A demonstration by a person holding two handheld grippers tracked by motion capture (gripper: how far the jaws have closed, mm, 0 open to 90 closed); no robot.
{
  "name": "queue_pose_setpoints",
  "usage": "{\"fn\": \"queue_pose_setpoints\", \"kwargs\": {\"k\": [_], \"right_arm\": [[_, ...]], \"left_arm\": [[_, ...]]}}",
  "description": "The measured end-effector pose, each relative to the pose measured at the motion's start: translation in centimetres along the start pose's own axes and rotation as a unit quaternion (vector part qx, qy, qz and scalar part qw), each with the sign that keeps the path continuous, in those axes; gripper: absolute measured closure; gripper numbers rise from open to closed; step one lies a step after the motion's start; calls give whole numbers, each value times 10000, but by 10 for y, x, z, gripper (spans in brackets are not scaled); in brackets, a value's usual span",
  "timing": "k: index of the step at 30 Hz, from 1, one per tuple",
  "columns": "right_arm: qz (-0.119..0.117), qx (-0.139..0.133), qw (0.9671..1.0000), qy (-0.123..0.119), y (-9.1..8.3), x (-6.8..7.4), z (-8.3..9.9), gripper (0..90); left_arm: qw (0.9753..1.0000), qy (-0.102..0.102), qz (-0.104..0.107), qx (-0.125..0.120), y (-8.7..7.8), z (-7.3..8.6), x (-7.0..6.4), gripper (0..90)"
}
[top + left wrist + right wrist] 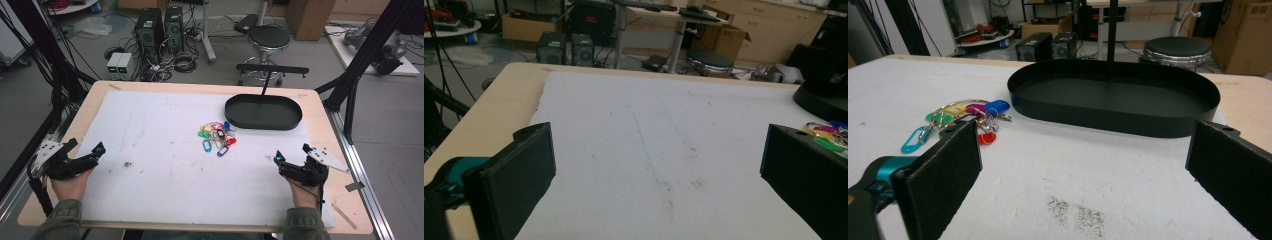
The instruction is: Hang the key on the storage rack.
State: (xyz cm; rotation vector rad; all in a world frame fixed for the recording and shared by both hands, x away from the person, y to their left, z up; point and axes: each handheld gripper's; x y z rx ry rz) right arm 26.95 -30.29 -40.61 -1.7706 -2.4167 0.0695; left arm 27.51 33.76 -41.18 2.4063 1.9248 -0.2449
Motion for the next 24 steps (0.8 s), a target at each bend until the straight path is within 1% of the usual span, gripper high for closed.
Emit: {"fn": "queue_pose_setpoints", "kwargs": {"k": [1, 2, 8, 9, 11, 13, 15, 18, 19, 21, 23, 24], "right_arm": [[-1, 38, 10000, 77, 0, 0, 0, 4], [-1, 38, 10000, 77, 0, 0, 0, 4], [-27, 128, 9999, -32, 6, 2, -2, 3], [-81, 144, 9998, -81, 9, 3, -3, 4], [-120, 234, 9996, -84, 12, 4, -5, 4], [-167, 238, 9995, -84, 14, 7, -7, 4], [-222, 265, 9993, -155, 17, 10, -9, 3], [-287, 357, 9987, -204, 23, 12, -12, 3], [-307, 350, 9987, -223, 25, 12, -13, 4], [-359, 390, 9985, -149, 29, 14, -16, 3], [-479, 441, 9977, -170, 33, 16, -20, 4], [-479, 441, 9977, -170, 33, 16, -20, 4]], "left_arm": [[10000, -8, -6, -3, 0, 0, 0, 17], [10000, 13, -8, 0, 0, 0, 0, 17], [10000, 36, -43, 19, -2, 1, 1, 17], [9999, 110, -69, 37, -2, 1, 0, 17], [9999, 117, -65, 35, -2, 1, 0, 17], [9999, 95, -41, 56, -2, 2, 0, 17], [9999, 79, -50, 91, -1, 3, 0, 17], [9998, 130, -40, 122, -1, 3, -1, 17], [9998, 130, -26, 128, -1, 3, -1, 17], [9998, 140, 4, 130, -1, 3, -1, 17], [9999, 112, 72, 81, -2, 3, -1, 17], [9999, 110, 87, 65, -2, 3, -2, 17]]}}
Point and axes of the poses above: each handheld gripper's, and its own axes: y roughly forward along the jaws, z roughly out of its underside, x roughly to its left, and after that the axes turned 9 degrees about -x, right-handed
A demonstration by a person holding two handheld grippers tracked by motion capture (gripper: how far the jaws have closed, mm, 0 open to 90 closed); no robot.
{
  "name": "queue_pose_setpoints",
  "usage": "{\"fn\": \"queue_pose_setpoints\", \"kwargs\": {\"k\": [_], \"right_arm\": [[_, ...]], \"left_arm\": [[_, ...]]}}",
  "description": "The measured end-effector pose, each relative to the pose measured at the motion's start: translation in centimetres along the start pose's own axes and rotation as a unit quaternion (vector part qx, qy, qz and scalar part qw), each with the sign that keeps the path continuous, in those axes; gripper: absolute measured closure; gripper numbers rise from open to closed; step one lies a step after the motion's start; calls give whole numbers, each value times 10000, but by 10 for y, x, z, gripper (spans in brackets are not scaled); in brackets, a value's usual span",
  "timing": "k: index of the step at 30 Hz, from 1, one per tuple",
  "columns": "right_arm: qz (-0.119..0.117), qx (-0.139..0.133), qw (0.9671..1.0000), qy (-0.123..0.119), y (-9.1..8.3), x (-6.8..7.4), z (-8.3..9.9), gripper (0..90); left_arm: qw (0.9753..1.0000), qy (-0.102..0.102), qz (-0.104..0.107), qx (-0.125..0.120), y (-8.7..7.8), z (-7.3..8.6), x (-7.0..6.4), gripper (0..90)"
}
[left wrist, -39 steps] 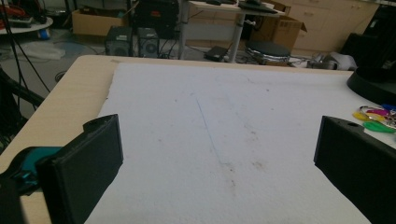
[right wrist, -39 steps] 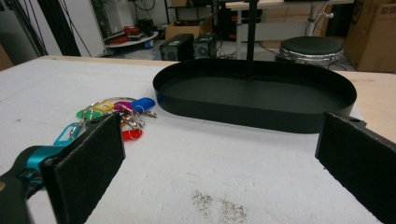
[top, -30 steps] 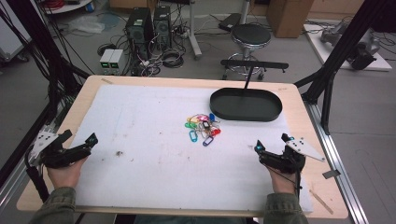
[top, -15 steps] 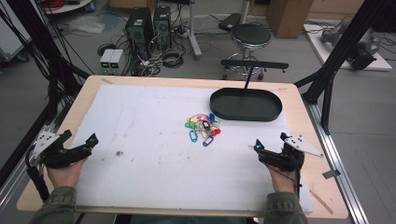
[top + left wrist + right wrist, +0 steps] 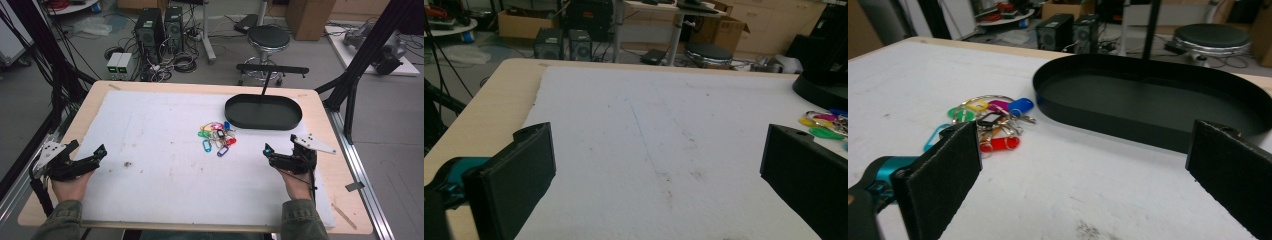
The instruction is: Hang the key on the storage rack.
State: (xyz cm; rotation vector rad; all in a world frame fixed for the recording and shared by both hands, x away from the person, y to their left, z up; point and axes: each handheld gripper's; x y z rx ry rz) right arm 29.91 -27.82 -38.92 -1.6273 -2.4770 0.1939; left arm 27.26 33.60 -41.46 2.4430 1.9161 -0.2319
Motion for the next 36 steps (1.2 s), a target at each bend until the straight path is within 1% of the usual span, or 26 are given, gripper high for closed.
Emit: {"fn": "queue_pose_setpoints", "kwargs": {"k": [2, 3, 4, 5, 8, 11, 12, 15, 19, 20, 22, 24, 25, 28, 29, 32, 33, 36], "right_arm": [[-115, 109, 9998, -91, 5, 5, -4, 4], [-229, 191, 9994, -181, 11, 9, -8, 4], [-252, 183, 9992, -234, 14, 10, -9, 4], [-281, 221, 9991, -225, 16, 12, -10, 4], [-363, 273, 9986, -283, 23, 16, -15, 4], [-419, 277, 9982, -339, 28, 19, -19, 4], [-481, 284, 9977, -371, 34, 22, -22, 4], [-562, 365, 9968, -440, 43, 25, -25, 4], [-623, 391, 9961, -483, 50, 28, -29, 4], [-667, 452, 9956, -480, 55, 30, -31, 4], [-670, 478, 9954, -497, 57, 31, -32, 4], [-722, 543, 9946, -516, 61, 33, -35, 4], [-754, 589, 9937, -574, 65, 36, -39, 4], [-818, 562, 9931, -631, 69, 41, -43, 4], [-867, 592, 9923, -660, 72, 43, -45, 4], [-905, 636, 9916, -674, 76, 46, -47, 4], [-968, 684, 9906, -687, 80, 49, -48, 4], [-1012, 684, 9900, -707, 83, 50, -49, 4]], "left_arm": [[10000, -8, 0, -6, 0, 0, 0, 17], [10000, -21, 7, -6, 0, 0, 0, 17], [10000, -36, 13, -5, 0, 0, 0, 17], [10000, -69, 2, -17, 0, 1, 1, 17], [10000, -74, -25, -10, -1, 1, 2, 17], [9999, -131, -28, 2, 0, 1, 2, 17], [9999, -131, -25, 20, 0, 1, 2, 17], [9999, -135, -33, 7, 0, 1, 3, 17], [9999, -155, -34, -17, 1, 1, 4, 17], [9999, -161, -32, -23, 1, 2, 4, 17], [9998, -169, -31, -27, 2, 1, 4, 17], [9998, -173, -36, -35, 2, 1, 4, 17], [9998, -175, -35, -35, 2, 1, 4, 17], [9998, -189, -40, -38, 2, 1, 4, 17], [9998, -192, -42, -45, 2, 1, 4, 17], [9998, -198, -40, -45, 2, 1, 4, 17], [9998, -199, -40, -43, 2, 1, 5, 17], [9998, -200, -54, -40, 2, 1, 5, 17]]}}
Point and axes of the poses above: each handheld gripper's, and its own axes: y roughly forward along the jaws, z roughly out of its underside, x roughly to its left, and after that the axes turned 9 degrees about -x, right-handed
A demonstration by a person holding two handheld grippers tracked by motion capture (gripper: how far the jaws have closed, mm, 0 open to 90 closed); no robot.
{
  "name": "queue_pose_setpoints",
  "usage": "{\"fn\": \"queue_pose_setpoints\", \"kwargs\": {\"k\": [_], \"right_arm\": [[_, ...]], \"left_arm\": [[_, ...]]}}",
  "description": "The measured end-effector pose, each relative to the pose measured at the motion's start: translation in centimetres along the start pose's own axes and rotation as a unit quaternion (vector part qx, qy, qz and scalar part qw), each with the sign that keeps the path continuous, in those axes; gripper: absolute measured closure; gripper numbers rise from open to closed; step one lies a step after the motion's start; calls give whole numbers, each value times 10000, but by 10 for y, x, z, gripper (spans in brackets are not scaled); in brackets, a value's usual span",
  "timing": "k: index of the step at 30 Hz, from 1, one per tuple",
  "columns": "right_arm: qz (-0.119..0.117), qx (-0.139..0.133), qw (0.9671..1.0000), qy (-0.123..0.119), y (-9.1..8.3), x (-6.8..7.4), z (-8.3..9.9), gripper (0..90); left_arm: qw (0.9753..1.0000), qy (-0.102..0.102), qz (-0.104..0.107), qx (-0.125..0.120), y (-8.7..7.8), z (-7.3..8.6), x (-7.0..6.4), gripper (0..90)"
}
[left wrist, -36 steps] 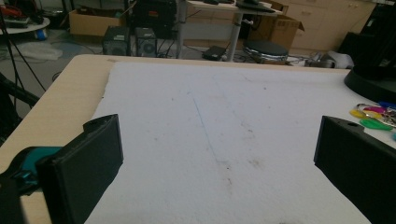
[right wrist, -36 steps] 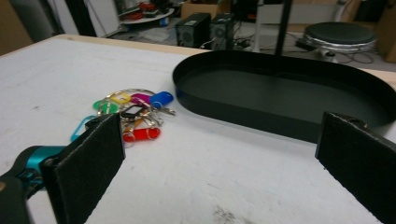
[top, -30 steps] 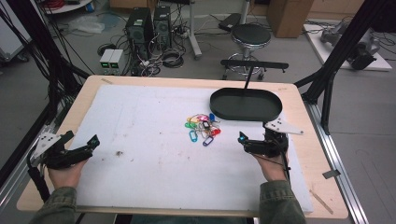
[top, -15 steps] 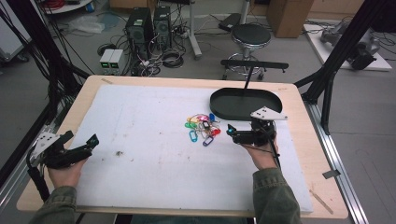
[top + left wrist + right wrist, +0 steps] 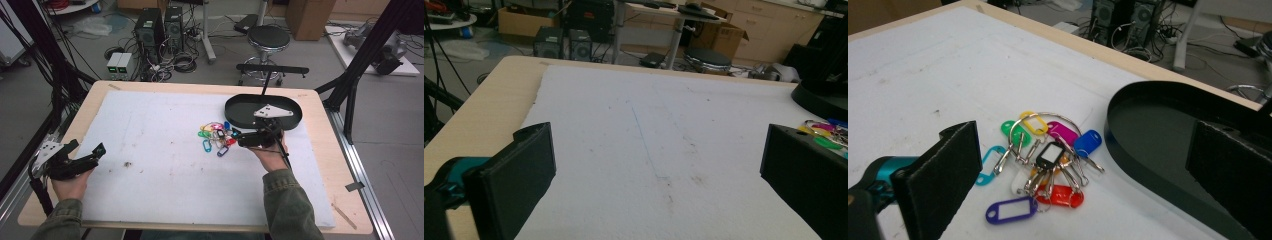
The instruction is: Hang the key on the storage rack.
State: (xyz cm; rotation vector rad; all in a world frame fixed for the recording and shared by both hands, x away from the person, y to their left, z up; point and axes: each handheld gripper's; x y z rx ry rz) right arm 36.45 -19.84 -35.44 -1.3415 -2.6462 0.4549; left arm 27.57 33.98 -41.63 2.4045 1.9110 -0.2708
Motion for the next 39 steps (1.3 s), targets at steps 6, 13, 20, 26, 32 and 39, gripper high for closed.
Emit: {"fn": "queue_pose_setpoints", "kwargs": {"k": [6, 13, 20, 26, 32, 39], "right_arm": [[-142, 142, 9998, 43, 14, -2, -7, 4], [-263, 296, 9992, -11, 31, -3, -17, 4], [-343, 472, 9983, -30, 45, -2, -14, 4], [-456, 596, 9972, -10, 51, -4, -12, 4], [-639, 786, 9949, 9, 63, -2, -15, 4], [-826, 1032, 9912, -43, 84, 8, -11, 4]], "left_arm": [[10000, 7, -29, 20, 1, 0, 0, 17], [10000, -6, -17, 18, 1, 0, 1, 17], [10000, -12, -34, 43, 1, 0, 1, 17], [10000, -47, -18, 53, 1, 0, 1, 17], [10000, -58, -9, 47, 1, 0, 1, 17], [10000, -75, -38, 36, 1, 0, 2, 17]]}}
Point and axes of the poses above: each handheld gripper's, and its own axes: y roughly forward along the jaws, z roughly out of its underside, x roughly to its left, and after that the axes turned 9 degrees about -x, right-handed
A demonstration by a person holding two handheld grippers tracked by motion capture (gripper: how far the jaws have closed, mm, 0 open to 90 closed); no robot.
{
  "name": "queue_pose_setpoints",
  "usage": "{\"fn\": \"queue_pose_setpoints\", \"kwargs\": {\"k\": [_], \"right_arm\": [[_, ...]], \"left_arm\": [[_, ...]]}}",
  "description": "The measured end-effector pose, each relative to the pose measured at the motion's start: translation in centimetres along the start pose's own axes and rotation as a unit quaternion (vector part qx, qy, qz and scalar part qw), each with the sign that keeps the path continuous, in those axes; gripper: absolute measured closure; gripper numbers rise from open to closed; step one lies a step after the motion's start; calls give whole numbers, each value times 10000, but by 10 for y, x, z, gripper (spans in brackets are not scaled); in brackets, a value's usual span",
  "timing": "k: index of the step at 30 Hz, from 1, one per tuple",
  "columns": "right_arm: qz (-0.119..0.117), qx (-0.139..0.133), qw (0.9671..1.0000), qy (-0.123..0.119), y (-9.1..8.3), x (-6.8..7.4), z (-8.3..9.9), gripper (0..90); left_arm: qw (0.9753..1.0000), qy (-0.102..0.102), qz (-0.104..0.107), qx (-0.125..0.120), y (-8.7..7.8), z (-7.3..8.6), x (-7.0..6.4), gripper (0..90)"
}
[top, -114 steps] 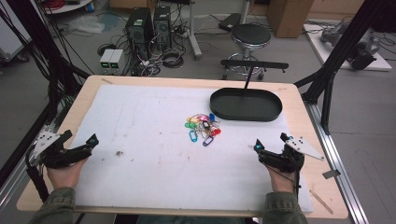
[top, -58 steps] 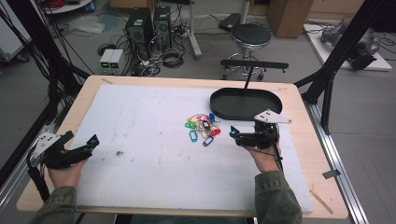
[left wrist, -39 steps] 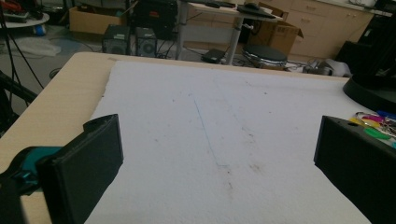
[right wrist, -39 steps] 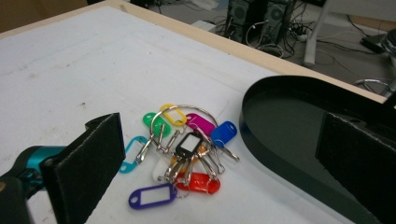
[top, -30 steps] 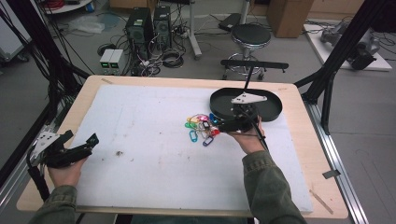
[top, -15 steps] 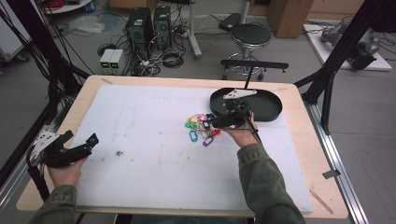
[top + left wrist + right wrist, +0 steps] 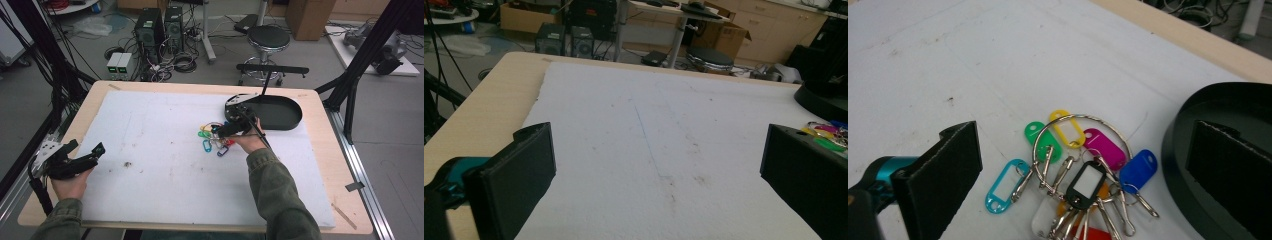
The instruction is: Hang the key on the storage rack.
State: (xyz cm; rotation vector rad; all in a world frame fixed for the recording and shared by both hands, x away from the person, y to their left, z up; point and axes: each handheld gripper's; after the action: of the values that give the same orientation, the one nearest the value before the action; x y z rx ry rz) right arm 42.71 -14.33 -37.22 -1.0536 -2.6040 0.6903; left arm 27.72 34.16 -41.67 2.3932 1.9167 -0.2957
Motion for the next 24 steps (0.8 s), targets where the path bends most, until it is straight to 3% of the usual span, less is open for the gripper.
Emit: {"fn": "queue_pose_setpoints", "kwargs": {"k": [4, 16, 24], "right_arm": [[-48, 120, 9999, 57, 8, 0, 2, 4], [-216, 481, 9985, -155, 34, 9, 1, 15], [-429, 802, 9959, 3, 44, 8, 8, 113]], "left_arm": [[10000, -25, 12, -6, 1, 0, 0, 17], [10000, -52, 29, -7, 1, 0, 0, 17], [10000, -56, 42, 5, 1, 0, 1, 17]]}}
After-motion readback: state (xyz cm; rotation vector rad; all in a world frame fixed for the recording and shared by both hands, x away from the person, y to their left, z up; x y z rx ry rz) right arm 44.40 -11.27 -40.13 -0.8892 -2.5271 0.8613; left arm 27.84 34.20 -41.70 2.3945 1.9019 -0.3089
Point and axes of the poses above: each handheld gripper's, and its own axes: y roughly forward along the jaws, z roughly out of its underside, x roughly to its left, and after that the axes turned 9 degrees about -x, right-handed
